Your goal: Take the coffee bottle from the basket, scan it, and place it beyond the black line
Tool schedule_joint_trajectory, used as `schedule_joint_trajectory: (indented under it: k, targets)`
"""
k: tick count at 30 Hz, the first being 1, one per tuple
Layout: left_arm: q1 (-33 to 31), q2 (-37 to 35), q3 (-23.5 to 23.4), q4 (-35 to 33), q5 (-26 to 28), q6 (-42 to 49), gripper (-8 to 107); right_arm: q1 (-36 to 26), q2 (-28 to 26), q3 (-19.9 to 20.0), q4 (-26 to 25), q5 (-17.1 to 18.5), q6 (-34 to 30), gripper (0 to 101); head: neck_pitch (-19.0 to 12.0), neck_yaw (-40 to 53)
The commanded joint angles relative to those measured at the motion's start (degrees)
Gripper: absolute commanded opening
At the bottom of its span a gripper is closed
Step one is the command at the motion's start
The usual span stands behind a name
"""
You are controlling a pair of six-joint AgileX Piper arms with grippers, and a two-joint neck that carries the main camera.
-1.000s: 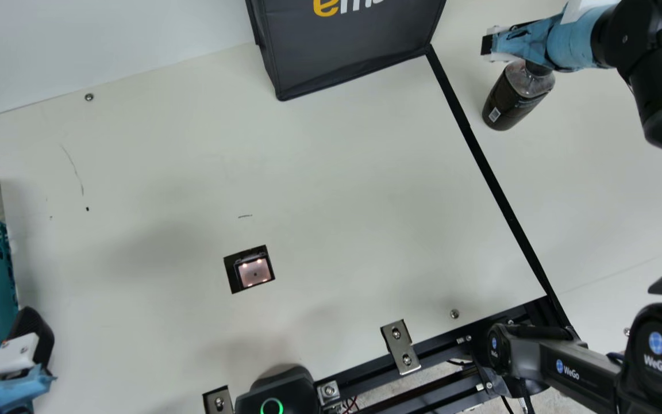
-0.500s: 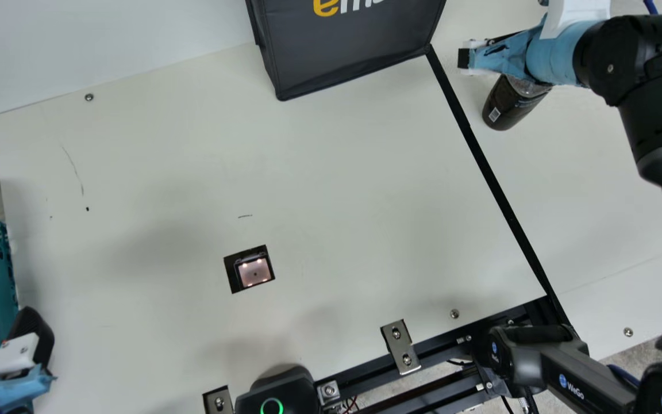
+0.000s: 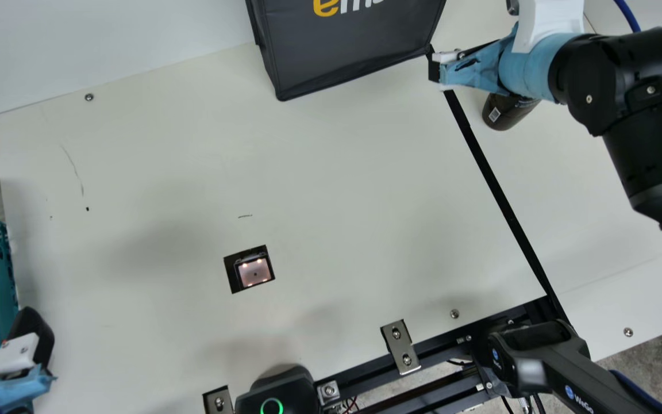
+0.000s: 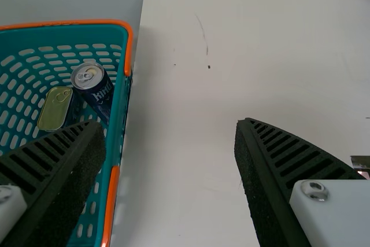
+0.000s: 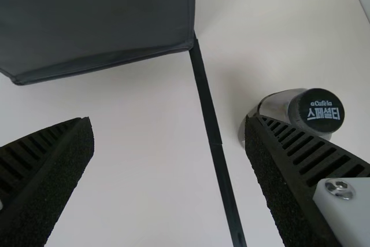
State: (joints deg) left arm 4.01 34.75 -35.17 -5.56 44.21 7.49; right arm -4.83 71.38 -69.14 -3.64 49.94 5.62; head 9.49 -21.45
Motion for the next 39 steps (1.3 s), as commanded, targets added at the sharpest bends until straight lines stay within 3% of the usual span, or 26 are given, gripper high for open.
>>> schedule_joint_trajectory:
  k: [1,16,31,39]
  targets:
    - [0.0,0.0,0.0,0.0,0.0,0.0,90,1.1,-0.4,0.0,-0.4,0.2,0.7,91,-1.6,-0.1]
    - [0.0,0.0,0.0,0.0,0.0,0.0,90,6.9,-3.7,0.1,-3.1,1.9,4.9,91,-1.6,-0.1]
    - [0.0,0.0,0.0,0.0,0.0,0.0,90,8.4,-6.0,0.1,-2.9,2.9,5.4,91,-1.6,-0.1]
    - [-1.3,2.0,-8.0,1.0,6.0,-1.2,90,7.4,-13.9,-0.1,-1.0,8.7,0.9,91,-1.6,10.5]
